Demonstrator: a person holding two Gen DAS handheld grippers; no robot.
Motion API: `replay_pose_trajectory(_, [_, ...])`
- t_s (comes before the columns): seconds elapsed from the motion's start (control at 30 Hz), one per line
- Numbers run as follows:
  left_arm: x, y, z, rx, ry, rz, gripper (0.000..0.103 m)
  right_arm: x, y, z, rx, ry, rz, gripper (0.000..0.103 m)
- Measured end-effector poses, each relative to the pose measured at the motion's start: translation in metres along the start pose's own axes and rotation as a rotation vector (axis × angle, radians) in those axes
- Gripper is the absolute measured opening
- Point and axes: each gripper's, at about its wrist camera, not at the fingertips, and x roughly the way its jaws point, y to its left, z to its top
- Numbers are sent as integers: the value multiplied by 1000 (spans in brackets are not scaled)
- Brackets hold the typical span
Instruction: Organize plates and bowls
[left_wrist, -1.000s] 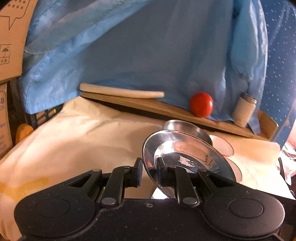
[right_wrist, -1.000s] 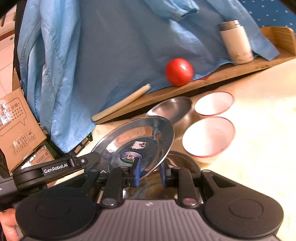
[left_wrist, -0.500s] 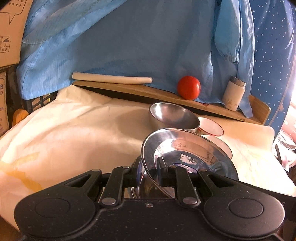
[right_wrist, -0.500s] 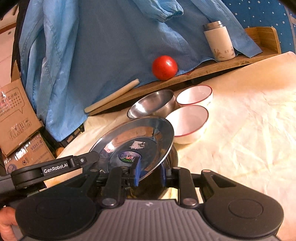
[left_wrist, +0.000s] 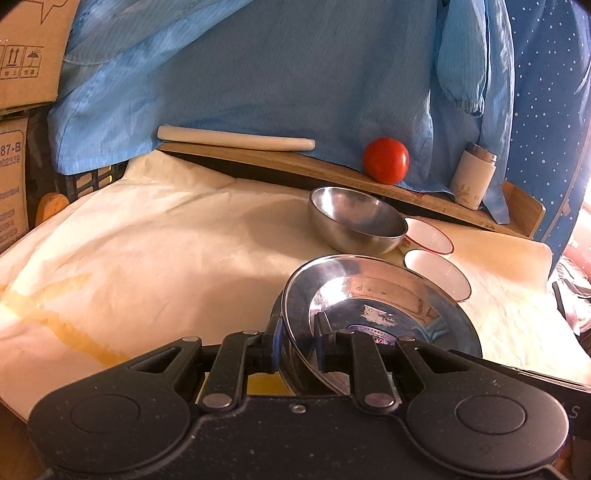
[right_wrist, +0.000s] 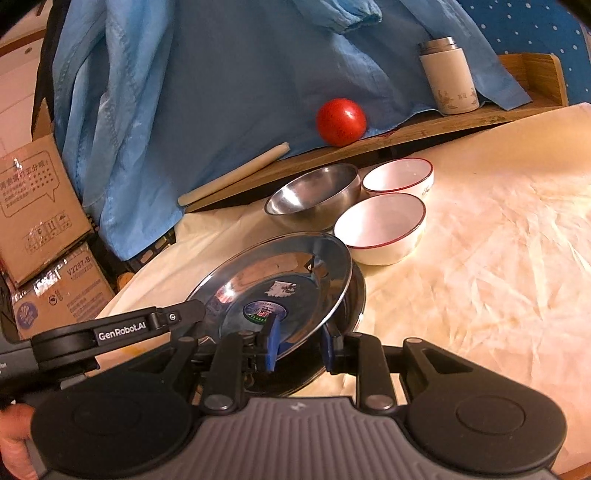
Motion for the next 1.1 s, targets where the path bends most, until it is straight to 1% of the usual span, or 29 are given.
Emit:
replay_pose_trajectory(0.23, [0, 1, -3, 17, -8, 13, 20, 0, 3, -1, -13, 11, 11, 31])
replay_pose_trajectory(0.43, [-1, -4, -6, 55, -17, 35, 19, -2, 3, -1, -19, 13, 23, 37])
replay_pose_trajectory(0.63, [-2, -3, -5, 52, -15, 22, 17, -6, 4, -2, -20, -1, 19, 43])
replay_pose_trajectory(0.83, [-5, -3, -5, 42, -23, 13, 17, -8, 1, -2, -15, -7, 27, 44])
replay_pose_trajectory(1.0, [-6, 0, -2, 25, -30, 24, 19, -11, 0, -4, -9, -13, 27, 46])
replay_pose_trajectory(1.1, [-6, 2, -1, 14, -32, 24, 25, -13, -2, -5, -7, -19, 14, 50])
